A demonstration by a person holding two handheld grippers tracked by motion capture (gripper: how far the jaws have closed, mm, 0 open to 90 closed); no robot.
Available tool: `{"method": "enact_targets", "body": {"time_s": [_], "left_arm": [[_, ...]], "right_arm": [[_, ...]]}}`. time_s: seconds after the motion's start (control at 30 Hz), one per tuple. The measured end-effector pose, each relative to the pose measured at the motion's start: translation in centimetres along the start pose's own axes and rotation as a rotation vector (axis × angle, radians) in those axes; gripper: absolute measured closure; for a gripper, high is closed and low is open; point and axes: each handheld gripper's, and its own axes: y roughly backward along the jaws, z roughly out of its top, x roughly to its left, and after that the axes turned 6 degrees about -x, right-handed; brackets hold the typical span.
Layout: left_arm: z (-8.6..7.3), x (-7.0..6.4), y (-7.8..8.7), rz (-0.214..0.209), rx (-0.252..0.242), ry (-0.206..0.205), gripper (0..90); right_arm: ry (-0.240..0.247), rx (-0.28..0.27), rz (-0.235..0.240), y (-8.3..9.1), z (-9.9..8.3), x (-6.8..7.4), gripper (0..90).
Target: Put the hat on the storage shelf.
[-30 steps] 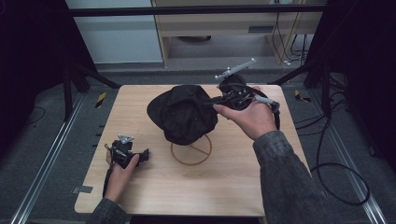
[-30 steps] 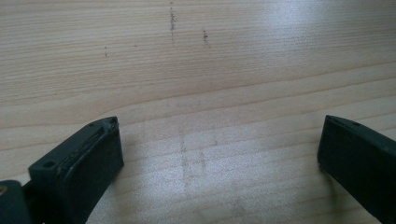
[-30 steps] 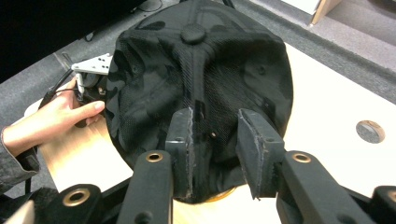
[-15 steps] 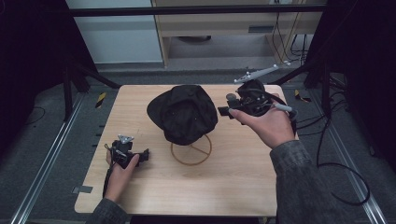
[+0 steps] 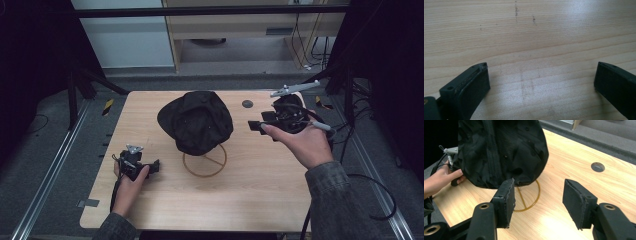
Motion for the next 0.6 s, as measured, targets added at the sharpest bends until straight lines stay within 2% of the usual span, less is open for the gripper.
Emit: {"method": "enact_targets", "body": {"time_s": [0.6], "left_arm": [[0.0, 0.0, 0.0, 0.001, -0.001, 0.000, 0.0]], "right_arm": [[-0.029, -0.028, -0.056, 1.6, -3.1, -1.5, 32.0]]}}
